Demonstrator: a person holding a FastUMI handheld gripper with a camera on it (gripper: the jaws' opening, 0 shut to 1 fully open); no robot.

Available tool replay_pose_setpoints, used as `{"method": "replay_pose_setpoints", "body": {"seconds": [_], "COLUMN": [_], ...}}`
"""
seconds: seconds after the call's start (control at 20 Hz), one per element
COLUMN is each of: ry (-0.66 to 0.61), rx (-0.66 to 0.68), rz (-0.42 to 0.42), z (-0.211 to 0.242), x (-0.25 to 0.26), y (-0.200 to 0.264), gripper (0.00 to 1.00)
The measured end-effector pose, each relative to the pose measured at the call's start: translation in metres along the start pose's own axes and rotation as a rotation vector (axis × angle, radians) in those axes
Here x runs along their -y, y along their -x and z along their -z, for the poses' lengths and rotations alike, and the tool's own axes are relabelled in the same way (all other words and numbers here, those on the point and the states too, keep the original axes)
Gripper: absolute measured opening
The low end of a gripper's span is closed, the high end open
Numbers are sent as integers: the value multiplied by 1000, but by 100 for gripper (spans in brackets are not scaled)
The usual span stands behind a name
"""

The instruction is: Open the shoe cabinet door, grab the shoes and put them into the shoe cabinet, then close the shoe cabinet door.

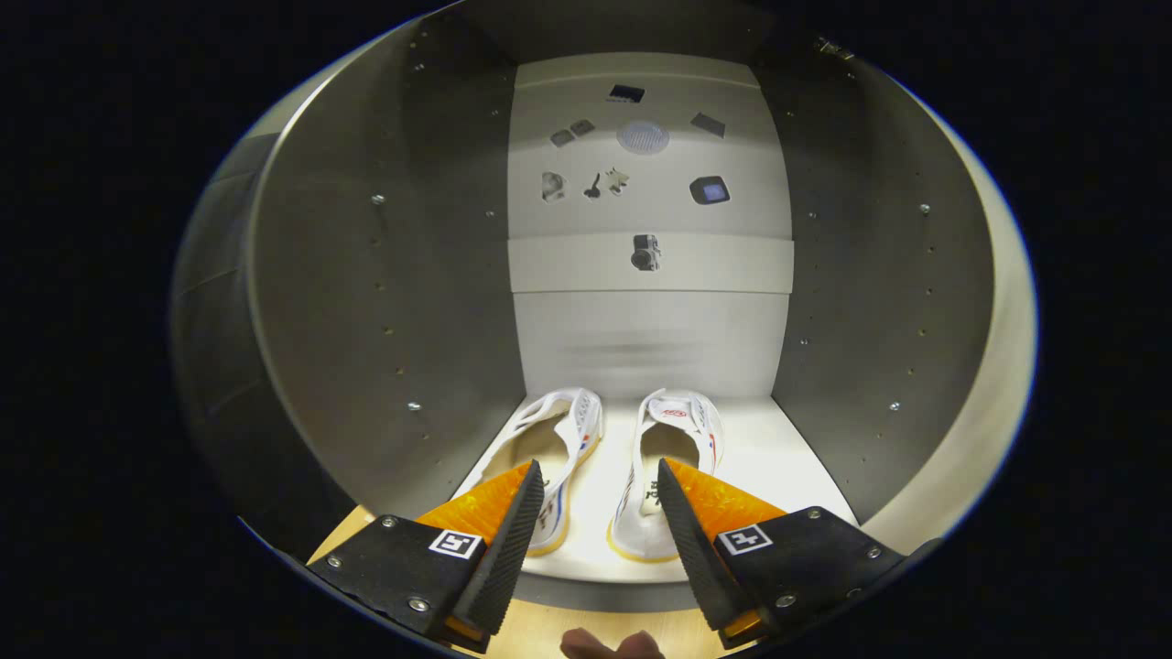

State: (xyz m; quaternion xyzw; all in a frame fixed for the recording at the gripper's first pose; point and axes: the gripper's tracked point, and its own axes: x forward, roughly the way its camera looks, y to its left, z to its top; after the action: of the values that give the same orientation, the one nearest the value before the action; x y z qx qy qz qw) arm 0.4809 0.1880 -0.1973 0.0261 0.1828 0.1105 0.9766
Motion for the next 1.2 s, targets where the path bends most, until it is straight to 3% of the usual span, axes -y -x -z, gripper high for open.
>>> {"method": "replay_pose_setpoints", "body": {"seconds": [0.15, 0.5, 0.9, 1.2], "ry": [6, 3, -21, -36], "rx": [25, 31, 82, 157], "rz": [28, 78, -5, -65], "z": [0, 25, 25, 13], "x": [-5, -15, -13, 49], "y": [49, 175, 311, 395], "gripper": [85, 89, 90, 90]}}
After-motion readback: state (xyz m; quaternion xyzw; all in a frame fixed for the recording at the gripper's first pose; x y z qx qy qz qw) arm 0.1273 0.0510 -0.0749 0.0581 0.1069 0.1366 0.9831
